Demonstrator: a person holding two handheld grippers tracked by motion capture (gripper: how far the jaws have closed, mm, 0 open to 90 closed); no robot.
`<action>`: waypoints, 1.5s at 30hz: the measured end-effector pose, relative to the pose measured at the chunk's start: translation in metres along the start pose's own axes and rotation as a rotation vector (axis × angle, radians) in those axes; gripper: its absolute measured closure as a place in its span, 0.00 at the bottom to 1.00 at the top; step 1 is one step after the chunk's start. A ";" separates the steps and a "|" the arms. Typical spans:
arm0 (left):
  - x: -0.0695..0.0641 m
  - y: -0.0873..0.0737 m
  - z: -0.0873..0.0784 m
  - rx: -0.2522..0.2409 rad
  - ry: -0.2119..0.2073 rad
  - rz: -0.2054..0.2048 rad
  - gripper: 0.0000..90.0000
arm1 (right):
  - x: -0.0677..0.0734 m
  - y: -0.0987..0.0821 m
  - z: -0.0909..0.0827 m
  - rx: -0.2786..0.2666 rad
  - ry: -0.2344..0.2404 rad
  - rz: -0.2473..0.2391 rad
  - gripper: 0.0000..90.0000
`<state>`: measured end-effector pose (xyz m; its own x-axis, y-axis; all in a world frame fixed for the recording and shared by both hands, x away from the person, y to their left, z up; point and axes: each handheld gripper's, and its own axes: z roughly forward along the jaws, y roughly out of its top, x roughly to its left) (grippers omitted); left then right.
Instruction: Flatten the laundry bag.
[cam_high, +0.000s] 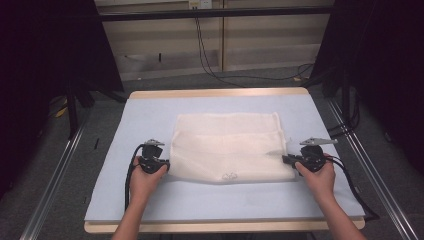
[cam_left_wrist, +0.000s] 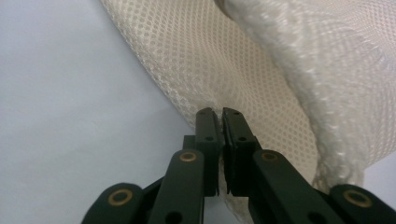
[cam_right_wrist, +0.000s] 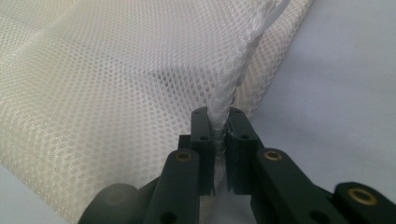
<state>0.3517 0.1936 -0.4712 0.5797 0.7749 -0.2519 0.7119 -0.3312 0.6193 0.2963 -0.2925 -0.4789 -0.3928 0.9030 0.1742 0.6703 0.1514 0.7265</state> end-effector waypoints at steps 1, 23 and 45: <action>0.001 0.002 0.000 -0.001 0.010 0.009 0.96 | -0.001 0.001 0.000 0.004 -0.001 0.002 0.93; 0.024 0.040 0.018 -0.064 0.082 0.008 0.96 | -0.016 0.044 0.031 -0.049 -0.064 -0.038 0.93; 0.029 0.047 -0.013 -0.079 0.112 -0.054 0.74 | -0.014 0.055 0.020 -0.076 -0.071 -0.041 0.86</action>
<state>0.3970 0.2072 -0.4396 0.4902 0.8472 -0.2048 0.7049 -0.2471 0.6649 0.3513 -0.2888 -0.4546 -0.3721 0.9231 0.0977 0.6039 0.1607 0.7807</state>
